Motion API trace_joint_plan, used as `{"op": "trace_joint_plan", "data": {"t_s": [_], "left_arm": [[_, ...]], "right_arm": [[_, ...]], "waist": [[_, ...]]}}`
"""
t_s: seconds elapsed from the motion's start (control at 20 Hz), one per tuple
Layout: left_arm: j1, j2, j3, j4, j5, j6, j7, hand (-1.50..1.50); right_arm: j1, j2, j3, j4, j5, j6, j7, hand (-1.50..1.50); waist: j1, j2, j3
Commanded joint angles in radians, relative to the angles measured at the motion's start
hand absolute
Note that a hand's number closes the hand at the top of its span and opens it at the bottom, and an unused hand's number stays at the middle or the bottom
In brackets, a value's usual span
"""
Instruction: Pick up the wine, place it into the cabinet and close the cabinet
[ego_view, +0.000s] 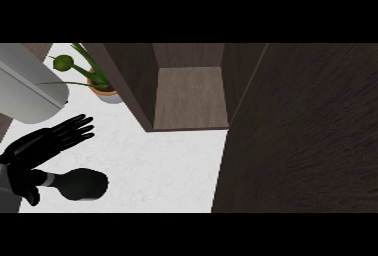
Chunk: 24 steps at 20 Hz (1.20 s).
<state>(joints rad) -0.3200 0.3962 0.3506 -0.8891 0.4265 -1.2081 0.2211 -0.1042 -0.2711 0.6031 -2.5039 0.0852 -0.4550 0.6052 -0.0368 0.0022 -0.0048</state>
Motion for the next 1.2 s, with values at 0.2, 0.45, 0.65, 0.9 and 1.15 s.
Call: {"op": "trace_joint_plan", "data": {"t_s": [0.2,0.45,0.65,0.9,1.15], "left_arm": [[-0.018,-0.041,0.002,0.094,-0.159,-0.093,-0.141,-1.50],[0.019,-0.006,-0.011,0.174,-0.182,-0.181,-0.174,-1.50],[-0.011,-0.051,-0.038,0.179,-0.210,-0.133,-0.199,-1.50],[0.028,-0.064,-0.076,0.157,-0.257,-0.150,-0.247,-1.50],[0.010,-0.102,-0.072,0.175,-0.271,-0.105,-0.316,-1.50]], "right_arm": [[-0.006,-0.023,0.044,-0.143,0.088,-0.027,0.080,-1.50],[0.002,-0.055,0.010,-0.155,0.046,-0.021,0.055,-1.50],[0.009,-0.062,0.059,-0.143,0.092,-0.045,0.058,-1.50],[-0.002,-0.093,0.011,-0.176,0.053,-0.053,0.073,-1.50],[0.020,-0.120,-0.012,-0.184,0.019,-0.058,0.068,-1.50]], "waist": [[-0.004,0.000,-0.001],[-0.011,0.001,-0.001],[-0.008,-0.002,0.000],[-0.003,-0.003,0.000],[-0.003,-0.001,0.000]]}}
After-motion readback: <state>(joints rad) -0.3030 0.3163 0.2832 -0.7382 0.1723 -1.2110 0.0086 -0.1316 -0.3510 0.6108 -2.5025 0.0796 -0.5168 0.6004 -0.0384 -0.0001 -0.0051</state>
